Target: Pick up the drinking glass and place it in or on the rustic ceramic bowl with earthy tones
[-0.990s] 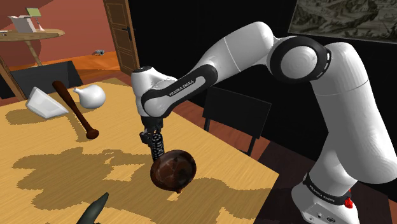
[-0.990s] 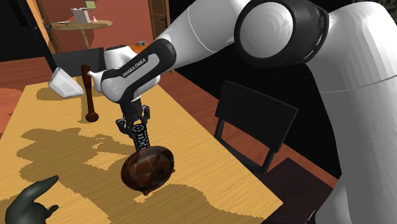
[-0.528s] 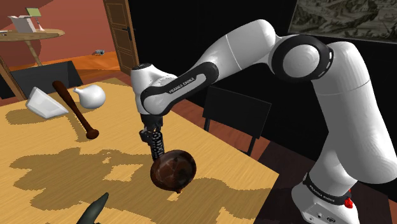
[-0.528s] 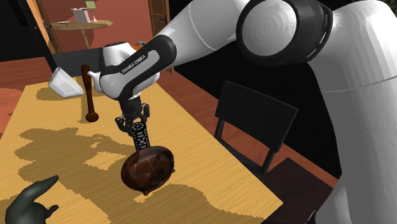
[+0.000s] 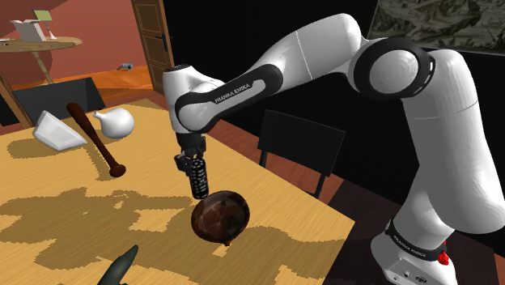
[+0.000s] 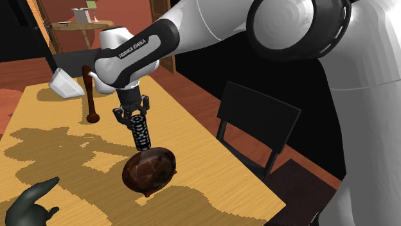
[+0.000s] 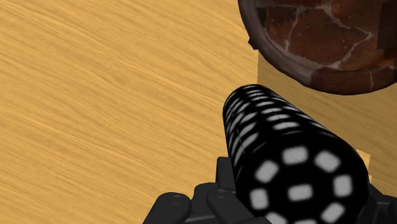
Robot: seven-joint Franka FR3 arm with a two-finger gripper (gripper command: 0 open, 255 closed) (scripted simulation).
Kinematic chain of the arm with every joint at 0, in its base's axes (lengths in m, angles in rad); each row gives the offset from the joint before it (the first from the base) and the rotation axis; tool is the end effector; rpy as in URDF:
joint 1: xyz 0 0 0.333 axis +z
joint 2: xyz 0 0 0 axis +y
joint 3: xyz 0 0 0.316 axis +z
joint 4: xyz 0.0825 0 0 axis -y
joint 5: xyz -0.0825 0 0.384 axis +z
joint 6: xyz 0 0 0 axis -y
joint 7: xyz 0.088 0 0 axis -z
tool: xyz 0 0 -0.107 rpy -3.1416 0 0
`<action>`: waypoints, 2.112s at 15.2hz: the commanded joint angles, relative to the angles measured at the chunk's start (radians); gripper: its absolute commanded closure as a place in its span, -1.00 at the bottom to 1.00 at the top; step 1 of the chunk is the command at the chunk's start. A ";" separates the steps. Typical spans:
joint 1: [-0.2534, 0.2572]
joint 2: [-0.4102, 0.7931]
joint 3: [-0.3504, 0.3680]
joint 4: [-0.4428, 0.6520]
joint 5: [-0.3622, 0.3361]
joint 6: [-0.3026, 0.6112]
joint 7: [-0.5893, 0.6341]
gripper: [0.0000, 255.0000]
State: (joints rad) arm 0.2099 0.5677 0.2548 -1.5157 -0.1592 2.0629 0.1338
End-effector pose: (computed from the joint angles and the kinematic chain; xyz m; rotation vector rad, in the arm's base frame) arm 0.6419 0.2811 0.3396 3.0844 0.5741 0.0010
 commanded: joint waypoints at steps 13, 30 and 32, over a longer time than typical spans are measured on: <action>-0.001 -0.057 0.010 0.101 0.019 -0.156 -0.014 1.00; -0.010 -0.396 0.055 -0.192 0.100 -0.192 0.021 1.00; -0.007 -0.469 0.064 -0.264 0.123 -0.190 0.029 1.00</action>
State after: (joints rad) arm 0.2042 0.1440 0.3148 -1.7346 -0.0506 1.8704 0.1619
